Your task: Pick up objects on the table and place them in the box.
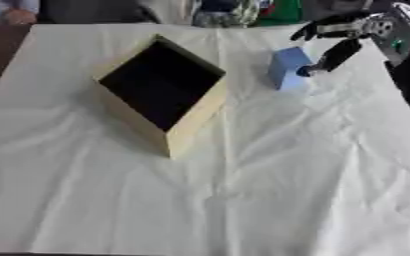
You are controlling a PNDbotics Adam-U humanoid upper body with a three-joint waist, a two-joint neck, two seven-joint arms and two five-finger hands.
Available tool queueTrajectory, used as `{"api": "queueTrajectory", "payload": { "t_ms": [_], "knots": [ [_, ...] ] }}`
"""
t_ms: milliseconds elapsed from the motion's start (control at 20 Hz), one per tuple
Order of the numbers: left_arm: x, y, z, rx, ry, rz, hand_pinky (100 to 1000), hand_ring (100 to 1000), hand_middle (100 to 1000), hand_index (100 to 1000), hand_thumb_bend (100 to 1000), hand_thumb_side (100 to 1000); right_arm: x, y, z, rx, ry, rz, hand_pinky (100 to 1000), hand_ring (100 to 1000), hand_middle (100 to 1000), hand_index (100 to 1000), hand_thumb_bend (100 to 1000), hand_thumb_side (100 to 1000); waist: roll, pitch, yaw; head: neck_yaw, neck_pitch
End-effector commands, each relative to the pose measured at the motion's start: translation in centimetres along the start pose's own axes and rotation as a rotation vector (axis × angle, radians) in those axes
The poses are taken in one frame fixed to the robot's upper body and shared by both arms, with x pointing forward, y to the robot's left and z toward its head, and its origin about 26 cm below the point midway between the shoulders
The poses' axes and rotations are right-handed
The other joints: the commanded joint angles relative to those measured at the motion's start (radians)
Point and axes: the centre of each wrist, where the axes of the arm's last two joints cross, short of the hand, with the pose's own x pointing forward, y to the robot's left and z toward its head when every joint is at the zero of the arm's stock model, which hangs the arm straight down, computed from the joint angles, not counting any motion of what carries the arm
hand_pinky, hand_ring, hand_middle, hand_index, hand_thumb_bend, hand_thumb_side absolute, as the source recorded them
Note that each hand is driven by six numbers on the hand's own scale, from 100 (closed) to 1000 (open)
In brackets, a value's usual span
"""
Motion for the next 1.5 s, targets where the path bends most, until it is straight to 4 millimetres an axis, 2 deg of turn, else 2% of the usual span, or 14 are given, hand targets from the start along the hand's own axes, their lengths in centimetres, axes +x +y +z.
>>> {"api": "queueTrajectory", "payload": {
  "t_ms": [50,250,450,950,1250,1450,1500],
  "knots": [
    [0.7,0.0,-0.7,-0.015,-0.037,-0.008,684,593,624,747,243,100,-0.2,-2.6,1.6,0.078,-0.088,0.144,973,979,1000,1000,416,471,-0.014,-0.005,0.001,0.002,-0.012],
    [0.7,0.0,-0.8,-0.024,-0.036,-0.008,683,592,623,747,239,100,0.1,-3.1,1.7,0.07,-0.082,0.212,985,992,1000,1000,502,440,-0.017,-0.002,0.004,0.0,-0.018],
    [0.7,0.0,-0.8,-0.026,-0.039,-0.005,683,592,623,747,236,100,0.4,-2.8,1.1,0.092,-0.078,0.261,982,990,1000,1000,496,432,-0.017,0.005,0.009,-0.006,-0.024],
    [0.7,-0.1,-0.9,-0.024,-0.041,0.0,683,591,622,746,229,100,0.2,-1.8,0.5,0.143,-0.062,0.262,974,989,1000,1000,500,444,-0.017,0.023,0.016,-0.014,-0.033],
    [0.7,-0.2,-0.8,-0.025,-0.04,0.004,682,590,623,746,220,100,0.4,-1.3,0.0,0.123,-0.072,0.231,960,973,997,1000,428,414,-0.016,0.031,0.02,-0.018,-0.04],
    [0.7,-0.2,-0.8,-0.026,-0.038,0.006,682,590,623,745,218,100,0.7,-1.2,-0.4,0.075,-0.086,0.195,939,947,936,1000,331,353,-0.015,0.036,0.023,-0.021,-0.042],
    [0.7,-0.2,-0.8,-0.027,-0.038,0.007,682,590,623,745,217,100,0.8,-1.2,-0.4,0.063,-0.089,0.189,931,932,887,980,293,307,-0.015,0.036,0.023,-0.022,-0.042]
  ]
}}
